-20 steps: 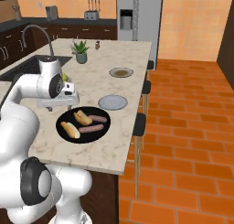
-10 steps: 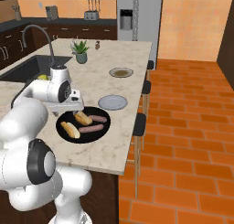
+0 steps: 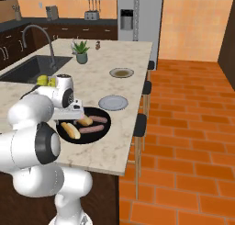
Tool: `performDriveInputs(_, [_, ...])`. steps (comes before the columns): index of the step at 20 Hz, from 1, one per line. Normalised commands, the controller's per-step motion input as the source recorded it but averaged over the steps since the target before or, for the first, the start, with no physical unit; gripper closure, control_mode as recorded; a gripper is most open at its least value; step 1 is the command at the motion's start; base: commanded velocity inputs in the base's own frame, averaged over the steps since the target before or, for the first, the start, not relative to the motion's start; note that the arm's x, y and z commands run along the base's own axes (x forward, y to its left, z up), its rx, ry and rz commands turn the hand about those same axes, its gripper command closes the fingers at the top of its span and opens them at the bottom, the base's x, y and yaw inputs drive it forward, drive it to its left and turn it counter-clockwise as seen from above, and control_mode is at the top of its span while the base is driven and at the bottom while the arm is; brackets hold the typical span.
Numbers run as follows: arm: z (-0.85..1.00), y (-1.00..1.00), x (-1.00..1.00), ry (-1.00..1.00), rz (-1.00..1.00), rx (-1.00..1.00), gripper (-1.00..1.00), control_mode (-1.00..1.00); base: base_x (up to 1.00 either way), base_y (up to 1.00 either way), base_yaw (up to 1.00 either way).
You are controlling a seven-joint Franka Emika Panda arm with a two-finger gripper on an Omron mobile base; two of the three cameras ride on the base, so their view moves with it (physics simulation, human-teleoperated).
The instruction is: Place one bun and one sausage from the bowl on each plate.
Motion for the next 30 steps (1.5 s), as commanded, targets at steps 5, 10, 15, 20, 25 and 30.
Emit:
performDriveInputs(5, [-0.47, 0.0, 0.24, 0.09, 0.02, 0.0, -1.0, -1.0, 0.0, 0.0, 0.0])
performDriveInputs(10, [-0.32, 0.0, 0.28, 0.06, 0.02, 0.0, -1.0, -1.0, 0.0, 0.0, 0.0])
performDriveInputs(15, [-0.1, 0.03, 0.3, 0.02, 0.0, 0.0, -1.0, -1.0, 0.0, 0.0, 0.0])
performDriveInputs(20, [-0.32, 0.13, 0.0, 0.01, 0.0, 0.0, -1.0, -1.0, 0.0, 0.0, 0.0])
performDriveInputs(25, [-0.18, 0.01, 0.07, 0.0, 0.0, 0.0, -1.0, -1.0, 0.0, 0.0, 0.0])
performDriveInputs(30, [-0.11, 0.0, 0.01, 0.0, 0.0, 0.0, 1.0, -1.0, 0.0, 0.0, 0.0])
